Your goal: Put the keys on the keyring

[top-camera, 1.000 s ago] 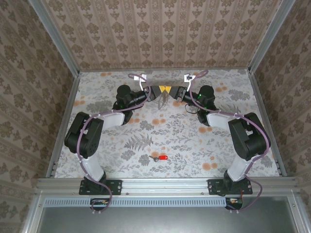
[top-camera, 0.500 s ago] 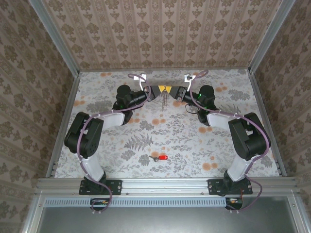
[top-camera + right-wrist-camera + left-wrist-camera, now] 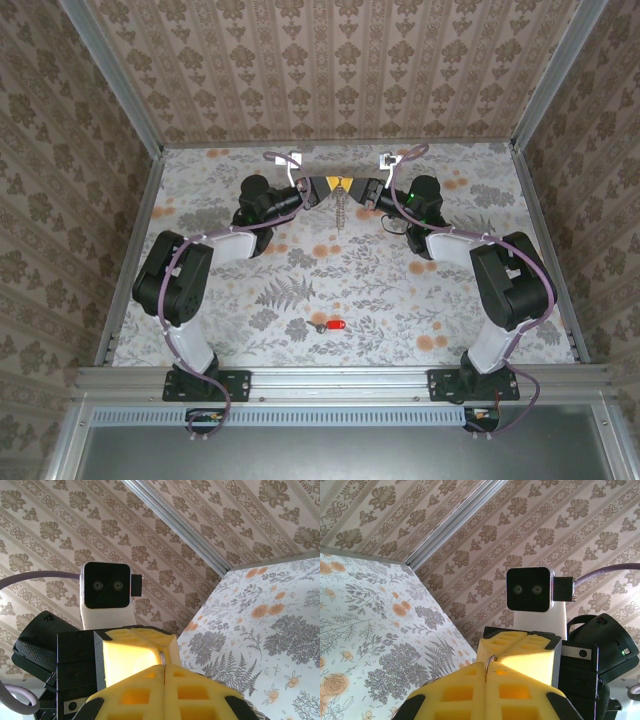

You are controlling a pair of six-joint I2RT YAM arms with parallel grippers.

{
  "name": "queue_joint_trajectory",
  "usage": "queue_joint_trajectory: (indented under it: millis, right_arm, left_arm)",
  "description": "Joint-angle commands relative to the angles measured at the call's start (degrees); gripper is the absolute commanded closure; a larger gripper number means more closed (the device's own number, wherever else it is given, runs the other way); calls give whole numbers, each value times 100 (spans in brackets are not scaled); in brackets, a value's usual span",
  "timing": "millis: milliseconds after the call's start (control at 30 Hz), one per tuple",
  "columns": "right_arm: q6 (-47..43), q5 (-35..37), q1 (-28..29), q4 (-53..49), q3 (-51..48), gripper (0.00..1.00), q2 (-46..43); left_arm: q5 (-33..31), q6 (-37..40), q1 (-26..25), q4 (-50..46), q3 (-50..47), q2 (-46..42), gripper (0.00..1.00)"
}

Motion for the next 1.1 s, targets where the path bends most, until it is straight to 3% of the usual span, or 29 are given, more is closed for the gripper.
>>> queue_joint_trajectory:
  millis: [0, 100, 233, 500, 733, 1067]
  right_arm:
    - [-80, -107, 15, -4, -1, 85, -53]
    - [-68, -22, -118, -54, -135, 66, -188]
    - [-66, -33, -363, -211, -387, 58, -446]
    - [-172, -467, -437, -584, -572, 57, -734]
    - [-123, -1055, -420, -534, -638, 56, -728]
    - [-161, -1419, -320, -314, -793, 60, -755]
  left_arm:
    - [30, 219, 17, 64, 63, -221, 100]
    - [135, 428, 39, -178, 72, -308, 100]
    - [342, 925, 80, -791, 105, -486, 100]
    - [1027, 1873, 109, -1892, 379, -587, 100]
    - [1695, 2047, 116, -2047, 581, -516, 100]
    - [1930, 2215, 83, -2367, 730, -524, 100]
